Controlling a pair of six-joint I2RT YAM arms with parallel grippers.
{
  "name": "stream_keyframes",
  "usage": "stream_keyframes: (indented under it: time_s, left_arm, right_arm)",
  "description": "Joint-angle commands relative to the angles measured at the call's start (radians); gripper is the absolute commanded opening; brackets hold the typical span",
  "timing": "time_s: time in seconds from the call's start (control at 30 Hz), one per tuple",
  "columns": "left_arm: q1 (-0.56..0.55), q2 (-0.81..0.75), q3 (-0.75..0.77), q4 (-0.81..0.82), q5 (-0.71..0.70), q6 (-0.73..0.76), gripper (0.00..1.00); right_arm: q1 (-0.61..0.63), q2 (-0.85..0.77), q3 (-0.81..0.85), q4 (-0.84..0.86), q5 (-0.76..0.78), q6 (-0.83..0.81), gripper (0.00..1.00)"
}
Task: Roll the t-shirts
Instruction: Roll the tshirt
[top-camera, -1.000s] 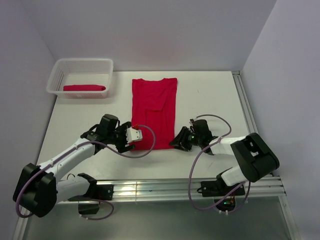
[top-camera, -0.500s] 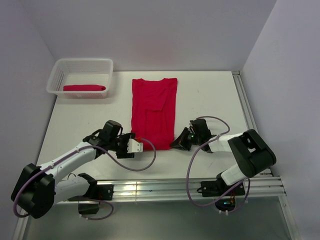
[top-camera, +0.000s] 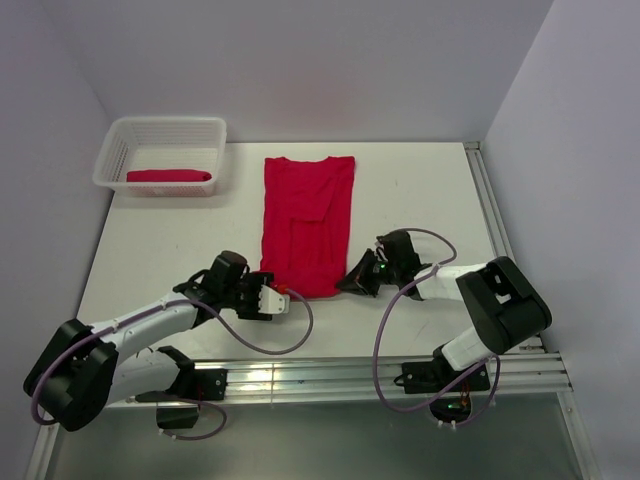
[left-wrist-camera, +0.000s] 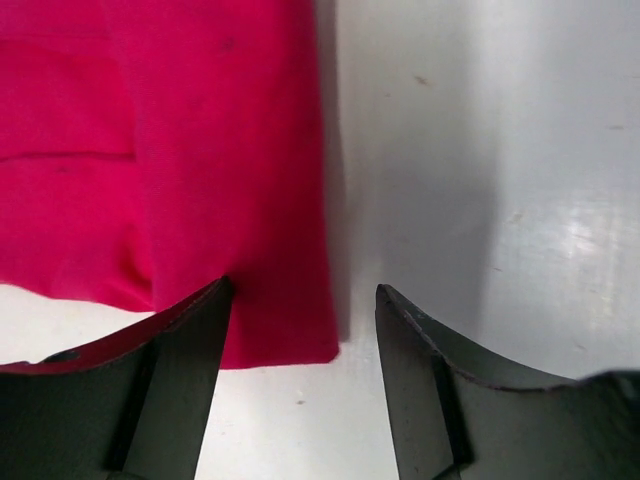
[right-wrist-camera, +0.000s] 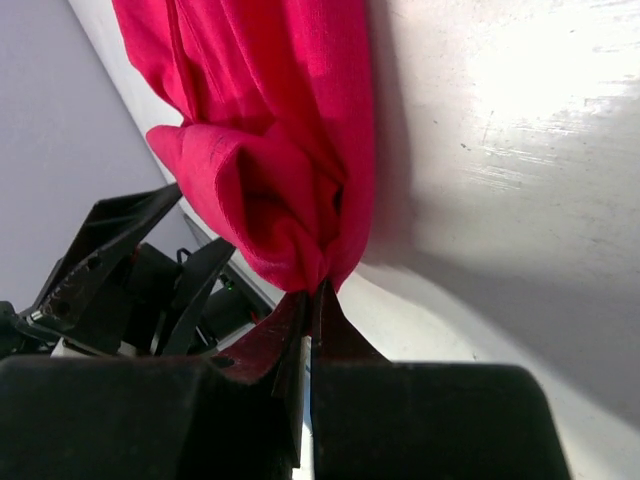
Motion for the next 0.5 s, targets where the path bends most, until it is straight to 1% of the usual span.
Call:
stream_keyframes:
  time_s: [0.0, 0.1, 0.17, 0.27, 0.33, 0.37, 0.47]
  left_arm:
    - [-0.004, 0.021, -0.009, 0.114, -0.05, -0.014, 0.65]
    - [-0.003, 0.025, -0.03, 0.157, -0.085, -0.02, 0.61]
    - [-0.004, 0.026, -0.048, 0.215, -0.093, -0.011, 0.61]
    - [-0.004, 0.044, -0.029, 0.17, -0.078, -0.003, 0.61]
    - [-0.004, 0.037, -0.026, 0.166, -0.053, 0.006, 0.61]
    - [-0.004, 0.034, -0.026, 0.127, -0.047, 0.01, 0.61]
    - [-0.01, 0.051, -0.021, 0.131, -0.058, 0.012, 0.61]
  right_arm:
    - [-0.007, -0.024, 0.023, 0.007, -0.036, 0.023, 0.0]
    - [-0.009, -0.03, 0.014, 0.017, -0.04, 0.026, 0.0]
    - [-0.012, -0.026, 0.01, 0.03, -0.049, 0.037, 0.0]
    - [-0.015, -0.019, -0.004, 0.073, -0.074, 0.071, 0.0]
    - [-0.016, -0.021, -0.003, 0.069, -0.076, 0.077, 0.0]
    - [-0.018, -0.024, -0.001, 0.066, -0.075, 0.077, 0.0]
    - [-0.026, -0.023, -0.006, 0.081, -0.085, 0.086, 0.0]
